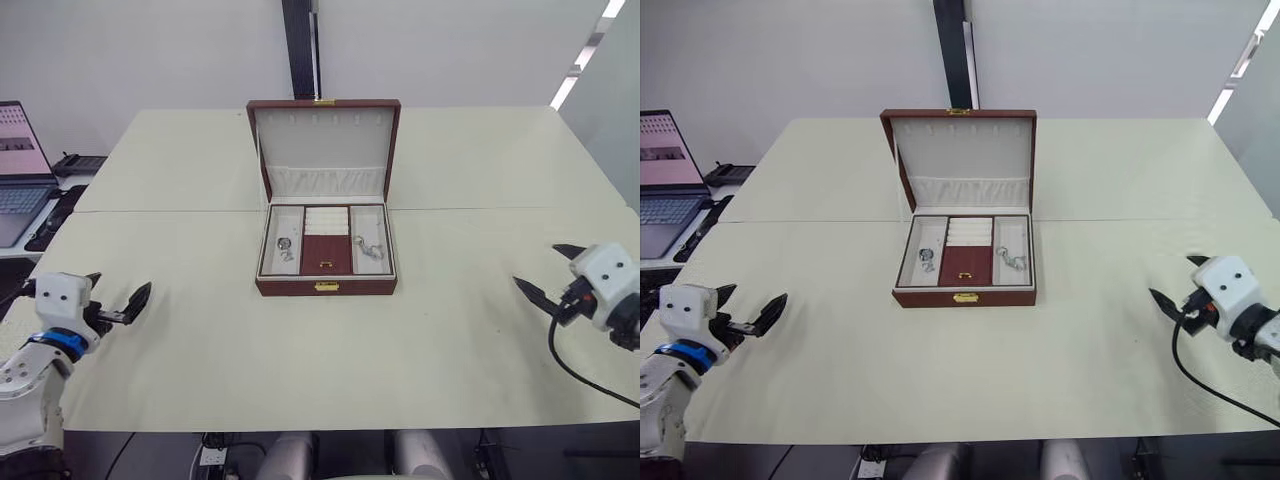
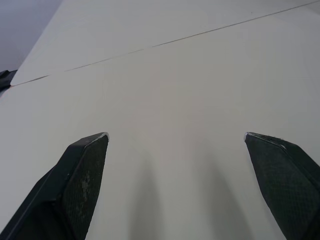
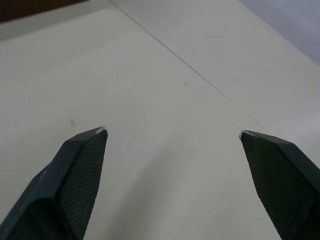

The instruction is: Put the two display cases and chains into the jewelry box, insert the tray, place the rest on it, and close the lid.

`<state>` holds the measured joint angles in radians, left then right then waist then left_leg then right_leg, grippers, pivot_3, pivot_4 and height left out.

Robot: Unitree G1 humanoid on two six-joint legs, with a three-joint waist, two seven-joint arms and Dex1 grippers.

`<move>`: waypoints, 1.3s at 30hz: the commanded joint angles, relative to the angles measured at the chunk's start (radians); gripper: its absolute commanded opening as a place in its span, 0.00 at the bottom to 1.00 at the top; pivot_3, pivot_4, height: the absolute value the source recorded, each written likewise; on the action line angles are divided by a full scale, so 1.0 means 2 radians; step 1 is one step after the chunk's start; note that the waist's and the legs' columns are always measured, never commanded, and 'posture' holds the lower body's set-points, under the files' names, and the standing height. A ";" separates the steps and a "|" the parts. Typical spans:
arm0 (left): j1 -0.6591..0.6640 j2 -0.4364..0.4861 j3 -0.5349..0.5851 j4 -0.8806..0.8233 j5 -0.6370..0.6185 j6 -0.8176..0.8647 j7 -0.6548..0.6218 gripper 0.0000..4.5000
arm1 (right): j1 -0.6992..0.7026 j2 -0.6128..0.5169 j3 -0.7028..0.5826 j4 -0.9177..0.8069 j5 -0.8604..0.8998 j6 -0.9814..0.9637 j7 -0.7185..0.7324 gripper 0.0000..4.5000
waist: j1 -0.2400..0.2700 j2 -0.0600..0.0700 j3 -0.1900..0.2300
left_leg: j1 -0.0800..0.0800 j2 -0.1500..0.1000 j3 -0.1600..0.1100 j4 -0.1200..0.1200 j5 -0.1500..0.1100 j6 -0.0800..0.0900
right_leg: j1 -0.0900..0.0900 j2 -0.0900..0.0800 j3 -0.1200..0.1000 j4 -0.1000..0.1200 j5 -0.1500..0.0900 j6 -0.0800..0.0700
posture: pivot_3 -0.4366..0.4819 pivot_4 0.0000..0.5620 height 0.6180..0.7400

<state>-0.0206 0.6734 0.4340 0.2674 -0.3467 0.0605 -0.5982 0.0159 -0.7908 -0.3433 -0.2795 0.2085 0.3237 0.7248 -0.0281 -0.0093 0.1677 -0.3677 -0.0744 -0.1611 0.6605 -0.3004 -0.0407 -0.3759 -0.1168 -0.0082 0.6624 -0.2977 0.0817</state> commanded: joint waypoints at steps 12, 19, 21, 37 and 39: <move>-0.080 -0.033 -0.076 -0.097 0.022 0.097 0.043 0.36 | -0.153 0.068 0.178 0.038 -0.052 0.091 -0.061 0.38 | -0.001 0.000 0.000 | 0.000 0.000 0.000 0.000 0.000 0.000 | -0.001 0.000 0.000 0.000 0.000 0.000 | 0.48 0.27 1.00; -0.136 -0.048 -0.122 -0.101 0.030 0.151 0.043 0.00 | -0.219 0.106 0.235 0.119 -0.078 0.078 -0.055 0.00 | -0.001 0.000 0.000 | -0.001 -0.001 0.000 0.000 0.000 0.000 | -0.002 0.000 0.000 0.000 0.000 0.000 | 0.48 0.27 1.00; -0.150 -0.053 -0.135 -0.099 0.030 0.170 0.039 0.00 | -0.232 0.116 0.245 0.137 -0.083 0.071 -0.051 0.00 | -0.001 0.000 0.000 | -0.001 -0.001 0.000 0.000 0.000 0.000 | -0.002 0.000 0.000 0.000 0.000 0.000 | 0.48 0.27 1.00; -0.153 -0.085 -0.199 -0.139 0.019 0.226 -0.011 0.00 | -0.216 0.151 0.263 0.084 -0.048 0.059 0.003 0.00 | -0.002 0.000 0.000 | -0.002 -0.001 0.000 0.001 0.000 0.000 | -0.003 0.000 0.000 0.001 0.000 0.000 | 0.48 0.27 1.00; -0.153 -0.089 -0.201 -0.142 0.018 0.228 -0.014 0.00 | -0.208 0.150 0.261 0.077 -0.046 0.063 0.006 0.00 | -0.002 0.000 0.000 | -0.003 -0.001 0.000 0.001 0.000 0.000 | -0.004 0.000 0.000 0.001 0.000 0.000 | 0.48 0.27 1.00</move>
<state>-0.3197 0.5109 0.0621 0.0449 -0.2909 0.5236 -0.5903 -0.4009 -0.4992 0.1760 -0.0656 0.0857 0.4690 0.7097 -0.0315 -0.0101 0.1672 -0.3751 -0.0755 -0.1607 0.6628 -0.3000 -0.0415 -0.3854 -0.1168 -0.0077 0.6646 -0.2974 0.0817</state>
